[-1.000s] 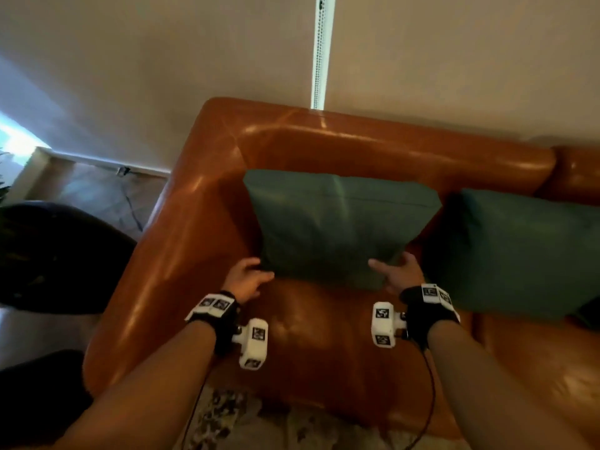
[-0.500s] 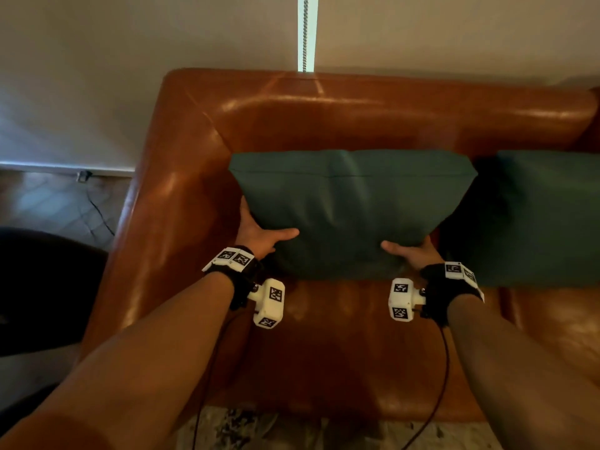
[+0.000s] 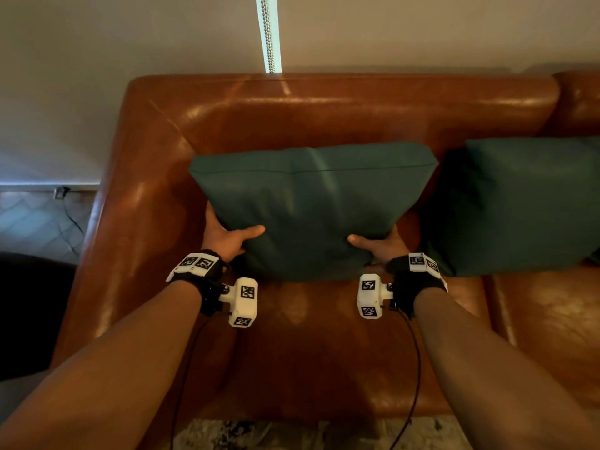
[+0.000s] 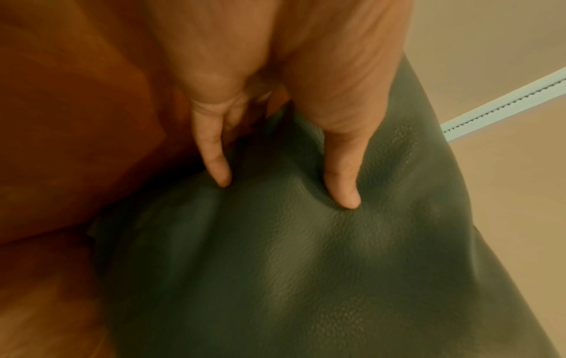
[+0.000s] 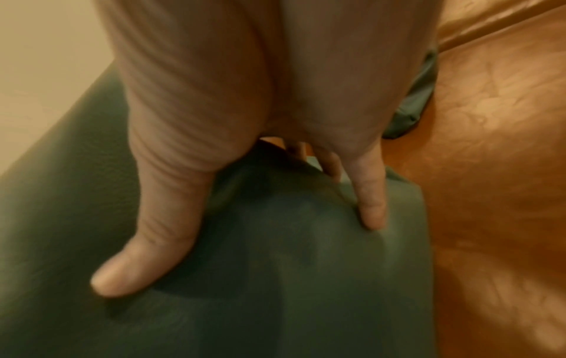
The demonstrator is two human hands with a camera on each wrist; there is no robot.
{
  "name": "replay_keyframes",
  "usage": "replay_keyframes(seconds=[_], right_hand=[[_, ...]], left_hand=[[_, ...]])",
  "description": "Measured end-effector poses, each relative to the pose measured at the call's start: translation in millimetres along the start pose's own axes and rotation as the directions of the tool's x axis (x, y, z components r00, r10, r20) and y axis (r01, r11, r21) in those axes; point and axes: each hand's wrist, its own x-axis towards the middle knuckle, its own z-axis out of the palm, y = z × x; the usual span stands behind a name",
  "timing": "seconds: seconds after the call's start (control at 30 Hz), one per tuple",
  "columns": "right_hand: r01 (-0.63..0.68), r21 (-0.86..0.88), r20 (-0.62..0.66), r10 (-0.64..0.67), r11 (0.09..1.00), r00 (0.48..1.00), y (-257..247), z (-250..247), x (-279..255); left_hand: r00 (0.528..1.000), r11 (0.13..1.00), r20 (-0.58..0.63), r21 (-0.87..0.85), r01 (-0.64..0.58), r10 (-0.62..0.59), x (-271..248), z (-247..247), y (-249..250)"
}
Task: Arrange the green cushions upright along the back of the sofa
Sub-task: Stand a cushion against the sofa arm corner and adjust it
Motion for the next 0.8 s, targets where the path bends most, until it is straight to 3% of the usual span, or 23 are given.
replay_keyframes(seconds=[0.13, 0.27, 0.4, 0.53, 0.8], right_hand=[[0.027, -0.018, -0.007, -0.027, 0.999, 1.000, -2.4, 9.6, -0.7], [0.037, -0.125, -0.086, -0.048, 0.991, 0.995, 5.2, 3.8, 7.3], [0.033, -0.307, -0.173, -0.089, 0.951, 0.981, -2.2, -3.3, -7.8], [0.023, -0.253, -0.225, -0.082, 0.967, 0.971, 5.6, -7.1, -20.2], [0.035, -0.209, -0.135, -0.064, 0.977, 0.989, 4.9, 7.4, -4.5]], left_hand=[[0.997, 0.999, -0.072, -0.033, -0.020, 0.018, -3.8, 3.4, -5.6], [0.994, 0.998, -0.105, 0.054, -0.020, 0.025, -15.4, 11.7, -3.5], [0.985, 0.992, -0.116, 0.003, 0.129, -0.128, -26.8, 20.8, 0.2], [0.975, 0.978, -0.093, 0.012, 0.206, -0.204, -52.5, 31.3, -14.3], [0.977, 0.978, -0.045, 0.009, 0.208, -0.207, -43.6, 61.0, -11.2]])
